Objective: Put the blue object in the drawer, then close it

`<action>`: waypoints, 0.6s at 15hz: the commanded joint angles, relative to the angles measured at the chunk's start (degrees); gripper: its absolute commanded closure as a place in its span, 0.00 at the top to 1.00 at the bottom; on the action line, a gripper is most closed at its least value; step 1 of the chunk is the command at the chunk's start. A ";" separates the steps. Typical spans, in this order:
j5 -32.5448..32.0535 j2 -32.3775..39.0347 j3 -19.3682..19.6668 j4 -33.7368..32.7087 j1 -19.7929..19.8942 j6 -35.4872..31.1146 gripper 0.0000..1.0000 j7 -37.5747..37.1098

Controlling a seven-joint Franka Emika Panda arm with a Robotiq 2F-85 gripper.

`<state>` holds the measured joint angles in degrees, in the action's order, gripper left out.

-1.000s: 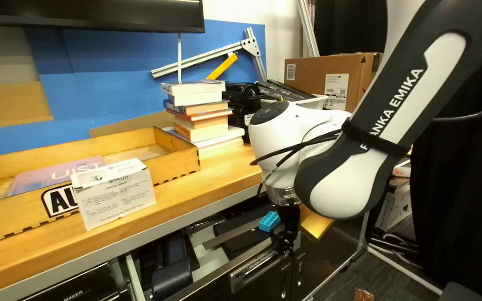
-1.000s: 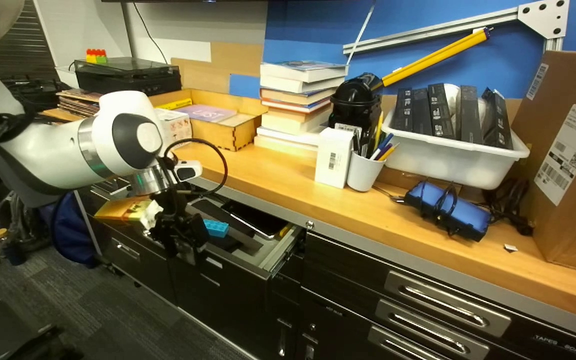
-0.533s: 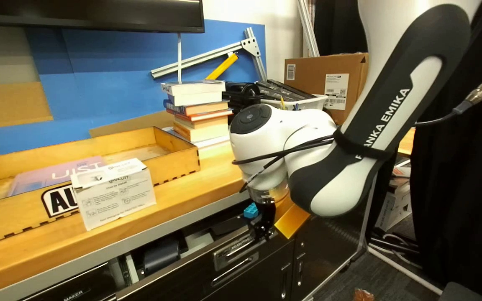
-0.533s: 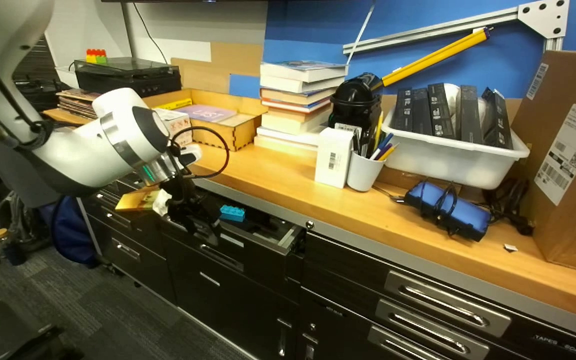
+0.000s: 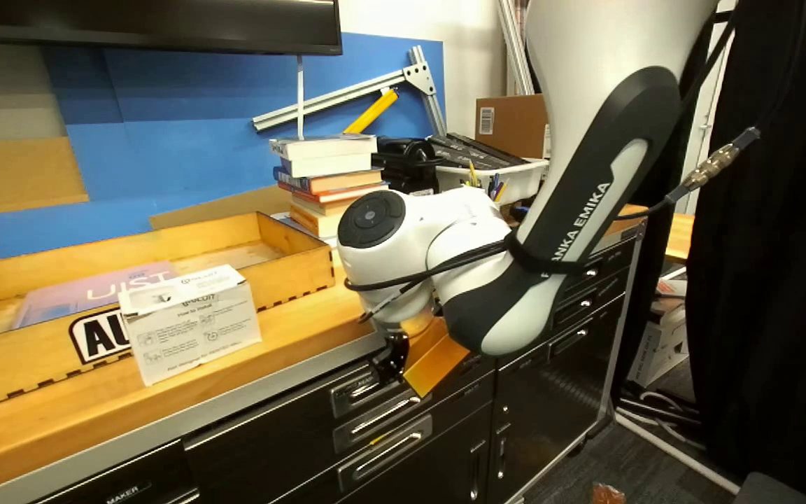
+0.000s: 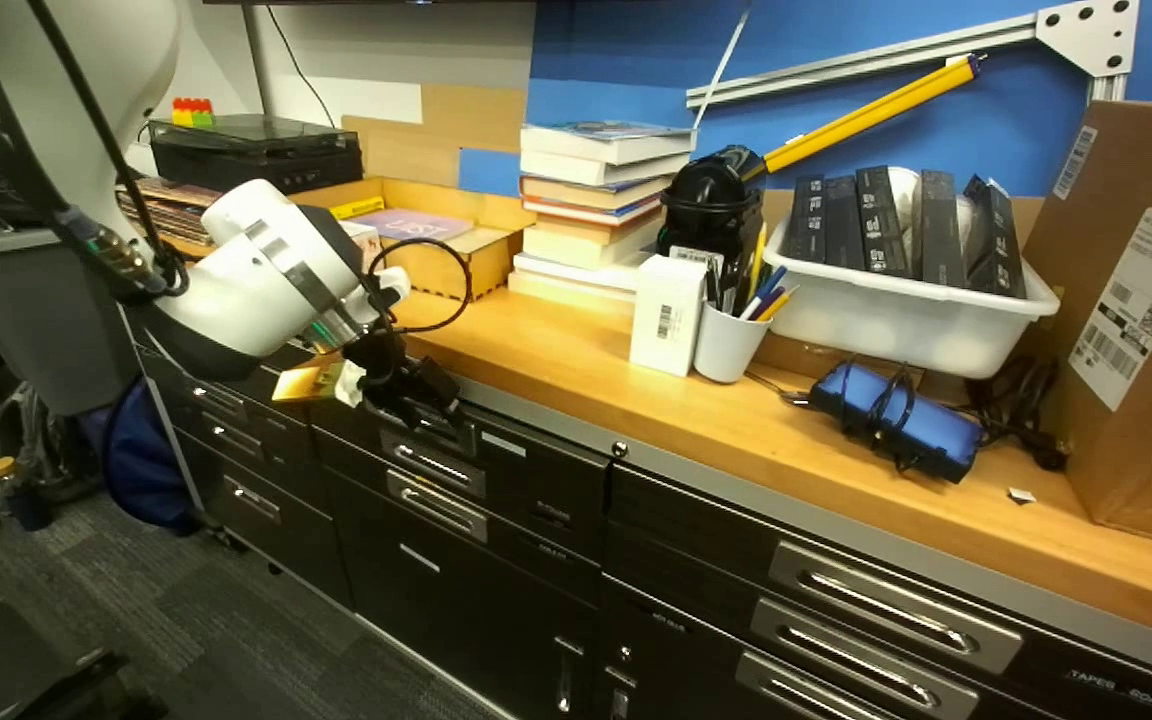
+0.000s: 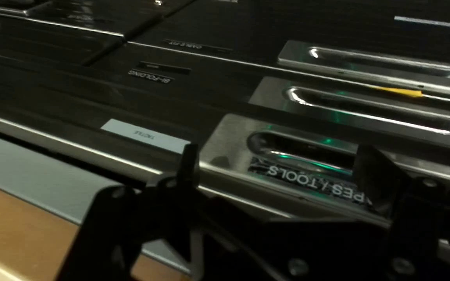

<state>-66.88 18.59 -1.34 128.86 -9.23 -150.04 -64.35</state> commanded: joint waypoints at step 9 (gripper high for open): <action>13.94 -8.13 -2.32 2.94 2.65 6.00 1.00 12.32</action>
<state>-62.87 18.44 -1.68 127.68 -9.10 -148.75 -63.10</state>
